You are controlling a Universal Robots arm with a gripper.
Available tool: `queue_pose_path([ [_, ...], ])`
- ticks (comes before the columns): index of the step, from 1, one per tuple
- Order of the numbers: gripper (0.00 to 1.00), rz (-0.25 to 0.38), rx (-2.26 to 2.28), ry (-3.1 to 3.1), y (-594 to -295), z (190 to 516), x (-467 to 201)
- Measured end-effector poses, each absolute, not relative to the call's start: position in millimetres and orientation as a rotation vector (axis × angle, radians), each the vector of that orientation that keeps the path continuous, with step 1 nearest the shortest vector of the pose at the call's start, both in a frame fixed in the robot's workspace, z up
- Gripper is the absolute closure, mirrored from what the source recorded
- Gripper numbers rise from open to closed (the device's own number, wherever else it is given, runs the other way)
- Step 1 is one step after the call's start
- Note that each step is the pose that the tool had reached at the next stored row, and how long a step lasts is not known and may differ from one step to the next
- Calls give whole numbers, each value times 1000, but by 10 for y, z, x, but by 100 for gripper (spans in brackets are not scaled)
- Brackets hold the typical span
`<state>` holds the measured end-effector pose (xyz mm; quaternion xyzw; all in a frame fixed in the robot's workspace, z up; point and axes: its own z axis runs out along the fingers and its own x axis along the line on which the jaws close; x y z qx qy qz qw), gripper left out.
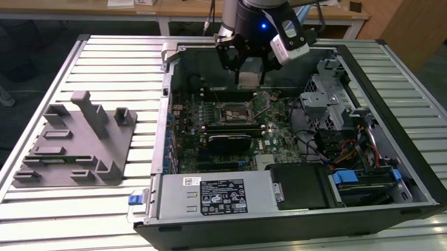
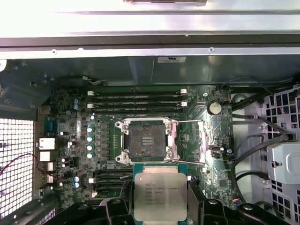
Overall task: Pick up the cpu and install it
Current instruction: 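Pick up the cpu and move it towards the insertion slot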
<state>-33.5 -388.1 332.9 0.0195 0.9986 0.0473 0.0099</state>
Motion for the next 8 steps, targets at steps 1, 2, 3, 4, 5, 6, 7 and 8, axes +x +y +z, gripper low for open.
queue_pose_path([
  [1, 45, 146, 61, 3118, -3881, 3324, -335],
  [2, 45, 145, 61, 3118, -3881, 3318, -336],
  [3, 45, 143, 61, 3118, -3881, 3312, -336],
  [4, 45, 141, 61, 3118, -3881, 3307, -337],
  [5, 45, 139, 61, 3118, -3881, 3302, -337],
  [6, 45, 137, 61, 3118, -3881, 3297, -337],
  [7, 45, 136, 61, 3118, -3881, 3290, -337],
  [8, 45, 134, 61, 3118, -3881, 3284, -338],
])
